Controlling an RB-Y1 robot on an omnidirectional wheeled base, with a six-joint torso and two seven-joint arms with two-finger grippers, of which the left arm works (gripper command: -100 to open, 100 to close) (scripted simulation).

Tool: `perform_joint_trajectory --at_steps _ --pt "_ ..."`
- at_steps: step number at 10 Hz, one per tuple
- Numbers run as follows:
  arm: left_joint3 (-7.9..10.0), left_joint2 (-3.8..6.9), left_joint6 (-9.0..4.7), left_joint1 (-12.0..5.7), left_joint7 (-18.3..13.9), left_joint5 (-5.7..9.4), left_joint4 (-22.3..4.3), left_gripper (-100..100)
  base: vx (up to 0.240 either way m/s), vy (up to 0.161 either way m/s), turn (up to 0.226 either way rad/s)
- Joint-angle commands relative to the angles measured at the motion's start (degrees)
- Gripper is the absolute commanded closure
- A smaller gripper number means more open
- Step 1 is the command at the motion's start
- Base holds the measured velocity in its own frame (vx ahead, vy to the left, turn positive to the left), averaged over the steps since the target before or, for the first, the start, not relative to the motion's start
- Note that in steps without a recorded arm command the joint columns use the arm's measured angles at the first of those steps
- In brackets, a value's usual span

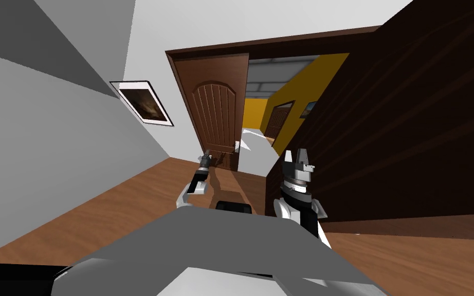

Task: Pull the door open

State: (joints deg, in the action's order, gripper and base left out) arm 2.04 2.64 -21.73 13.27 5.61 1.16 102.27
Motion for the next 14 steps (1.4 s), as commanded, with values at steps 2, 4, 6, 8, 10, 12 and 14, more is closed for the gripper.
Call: perform_joint_trajectory --at_steps 2,4,6,8,10,12,14 --pt "-0.04 -0.21 0.75 -1.54 -0.11 0.08 -3.51 -100 0.109 0.014 -0.076" --pt "-0.02 -0.42 1.29 -2.78 -0.2 0.17 -6.18 -100 0.093 0.015 -0.085" --pt "0.0 -0.67 1.83 -3.99 -0.3 0.26 -8.8 -100 0.111 0.009 -0.087" --pt "0.02 -1.01 2.35 -5.15 -0.39 0.34 -11.31 -100 0.098 -0.002 -0.083" --pt "0.04 -1.38 2.85 -6.28 -0.48 0.42 -13.74 -100 0.094 -0.001 -0.065" --pt "0.06 -1.82 3.32 -7.33 -0.56 0.5 -16.02 -100 0.112 -0.011 -0.081" --pt "0.07 -2.03 3.55 -7.86 -0.6 0.54 -17.15 -100 0.1 -0.005 -0.034"
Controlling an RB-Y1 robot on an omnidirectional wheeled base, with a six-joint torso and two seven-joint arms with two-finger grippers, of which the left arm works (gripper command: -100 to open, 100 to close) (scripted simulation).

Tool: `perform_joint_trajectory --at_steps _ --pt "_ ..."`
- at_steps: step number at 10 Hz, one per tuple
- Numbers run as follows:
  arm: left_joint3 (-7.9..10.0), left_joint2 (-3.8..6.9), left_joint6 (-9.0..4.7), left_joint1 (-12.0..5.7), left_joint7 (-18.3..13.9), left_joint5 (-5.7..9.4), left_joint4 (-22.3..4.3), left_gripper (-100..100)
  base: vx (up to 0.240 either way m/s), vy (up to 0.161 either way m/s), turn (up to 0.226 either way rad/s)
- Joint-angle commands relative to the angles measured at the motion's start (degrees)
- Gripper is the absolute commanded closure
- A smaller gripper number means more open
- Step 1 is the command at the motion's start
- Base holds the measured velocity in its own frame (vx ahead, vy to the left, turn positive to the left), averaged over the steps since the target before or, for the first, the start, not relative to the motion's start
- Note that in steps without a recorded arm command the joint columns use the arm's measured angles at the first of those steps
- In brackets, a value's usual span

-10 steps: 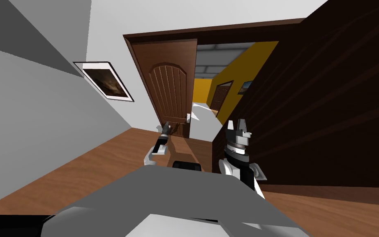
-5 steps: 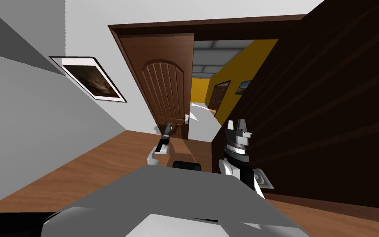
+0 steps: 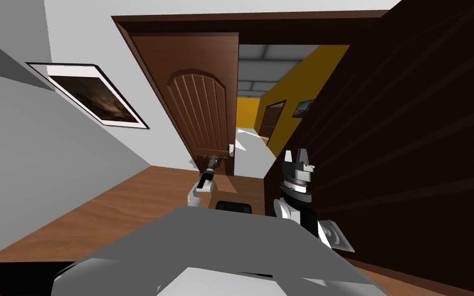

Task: Pull the door open

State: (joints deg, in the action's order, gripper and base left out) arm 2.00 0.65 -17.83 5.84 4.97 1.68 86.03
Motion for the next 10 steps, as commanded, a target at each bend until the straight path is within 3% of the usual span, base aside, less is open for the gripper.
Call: perform_joint_trajectory --at_steps 1,6,10 --pt "0.11 -0.28 -0.14 -0.91 0.0 0.05 -1.94 -100 0.055 -0.011 -0.047" --pt "0.15 -1.51 0.79 -3.01 -0.16 0.2 -6.48 -100 0.101 -0.017 -0.057" --pt "0.19 -3.2 1.74 -5.15 -0.33 0.35 -11.1 -100 0.175 -0.049 -0.073"
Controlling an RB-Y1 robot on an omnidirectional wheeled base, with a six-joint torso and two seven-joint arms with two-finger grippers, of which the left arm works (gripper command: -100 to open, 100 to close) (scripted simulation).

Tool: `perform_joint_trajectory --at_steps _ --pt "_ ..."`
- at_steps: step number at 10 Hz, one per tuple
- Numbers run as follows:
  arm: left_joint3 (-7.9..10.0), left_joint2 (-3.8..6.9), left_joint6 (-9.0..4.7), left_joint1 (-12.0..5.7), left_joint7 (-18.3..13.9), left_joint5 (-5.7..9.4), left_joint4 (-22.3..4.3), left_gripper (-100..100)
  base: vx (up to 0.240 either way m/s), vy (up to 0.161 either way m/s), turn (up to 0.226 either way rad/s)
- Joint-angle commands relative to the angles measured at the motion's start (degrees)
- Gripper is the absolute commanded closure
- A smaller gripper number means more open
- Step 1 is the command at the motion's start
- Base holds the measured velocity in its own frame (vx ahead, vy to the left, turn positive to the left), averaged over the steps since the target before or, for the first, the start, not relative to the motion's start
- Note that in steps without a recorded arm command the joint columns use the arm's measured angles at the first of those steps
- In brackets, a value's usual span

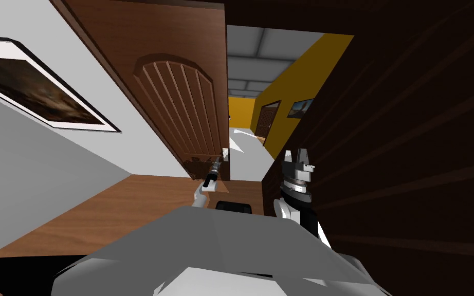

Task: Pull the door open

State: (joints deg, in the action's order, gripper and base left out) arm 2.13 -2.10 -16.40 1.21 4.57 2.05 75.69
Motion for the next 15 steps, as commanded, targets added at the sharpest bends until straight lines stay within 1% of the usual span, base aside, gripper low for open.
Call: perform_joint_trajectory --at_steps 1,2,4,5,6,7,8,12,14,15 --pt "0.0 0.0 0.0 0.0 0.0 0.0 0.0 -100 0.094 -0.041 -0.009" --pt "0.61 1.23 -0.02 0.02 -0.47 0.06 -0.5 -100 0.072 0.025 -0.239" --pt "1.89 3.32 -0.08 0.08 -1.29 0.34 -1.13 -100 0.068 0.105 -0.282" --pt "2.94 4.54 -0.1 0.02 -1.91 0.67 -1.54 -100 0.049 0.067 -0.251" --pt "3.47 5.04 -0.11 -0.04 -2.2 0.87 -1.73 -100 0.044 0.028 -0.158" --pt "4.74 5.96 -0.16 -0.28 -2.81 1.51 -2.22 -100 0.076 -0.01 -0.118" --pt "5.63 6.33 -0.24 -0.56 -3.12 2.11 -2.58 -100 0.145 -0.061 -0.089" --pt "6.7 6.45 -0.43 -1.1 -3.37 2.95 -2.97 -100 0.188 -0.074 0.017" --pt "6.77 6.45 -0.49 -1.21 -3.36 3.01 -3.09 -100 0.174 -0.08 0.03" --pt "6.77 6.45 -0.49 -1.21 -3.36 3.01 -3.09 100 -0.017 0.008 -0.007"
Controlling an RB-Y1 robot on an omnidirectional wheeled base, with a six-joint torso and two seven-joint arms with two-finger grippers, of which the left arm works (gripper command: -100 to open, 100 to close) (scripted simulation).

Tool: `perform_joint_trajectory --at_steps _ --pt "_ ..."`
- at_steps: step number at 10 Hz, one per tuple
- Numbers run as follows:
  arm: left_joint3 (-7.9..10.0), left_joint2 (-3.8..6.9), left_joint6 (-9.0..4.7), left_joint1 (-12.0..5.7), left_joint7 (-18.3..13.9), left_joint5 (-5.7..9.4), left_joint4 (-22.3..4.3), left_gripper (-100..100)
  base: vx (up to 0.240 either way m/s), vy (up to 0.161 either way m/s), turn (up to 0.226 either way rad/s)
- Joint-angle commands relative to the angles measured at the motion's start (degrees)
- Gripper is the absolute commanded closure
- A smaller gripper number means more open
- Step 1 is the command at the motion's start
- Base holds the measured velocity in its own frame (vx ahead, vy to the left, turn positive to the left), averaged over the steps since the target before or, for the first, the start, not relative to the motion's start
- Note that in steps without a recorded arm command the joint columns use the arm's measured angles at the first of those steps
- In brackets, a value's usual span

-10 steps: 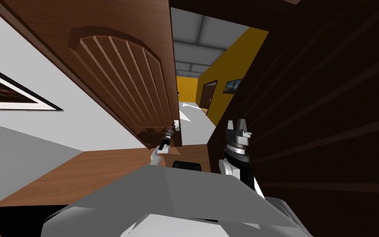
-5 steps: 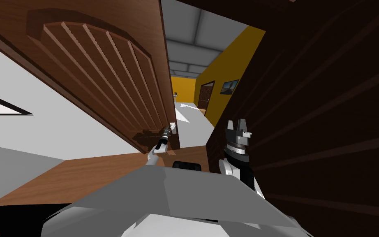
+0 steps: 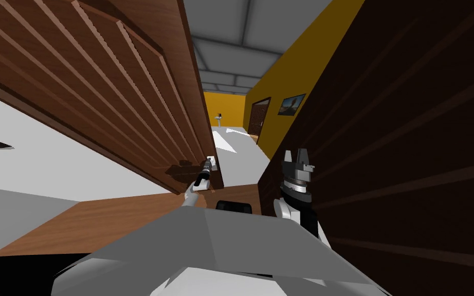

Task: Pull the door open

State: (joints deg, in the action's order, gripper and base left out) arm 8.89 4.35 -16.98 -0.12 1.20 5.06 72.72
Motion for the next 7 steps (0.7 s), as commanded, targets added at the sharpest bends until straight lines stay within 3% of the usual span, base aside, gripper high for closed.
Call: perform_joint_trajectory --at_steps 1,5,7 --pt "0.0 0.0 0.09 0.11 0.01 -0.01 -0.12 100 -0.049 0.018 -0.014" --pt "0.0 0.0 0.09 0.11 0.01 -0.01 -0.12 100 -0.015 0.005 -0.008" --pt "-0.6 1.14 -0.05 0.21 -0.95 0.31 -0.56 100 -0.119 0.109 -0.276"
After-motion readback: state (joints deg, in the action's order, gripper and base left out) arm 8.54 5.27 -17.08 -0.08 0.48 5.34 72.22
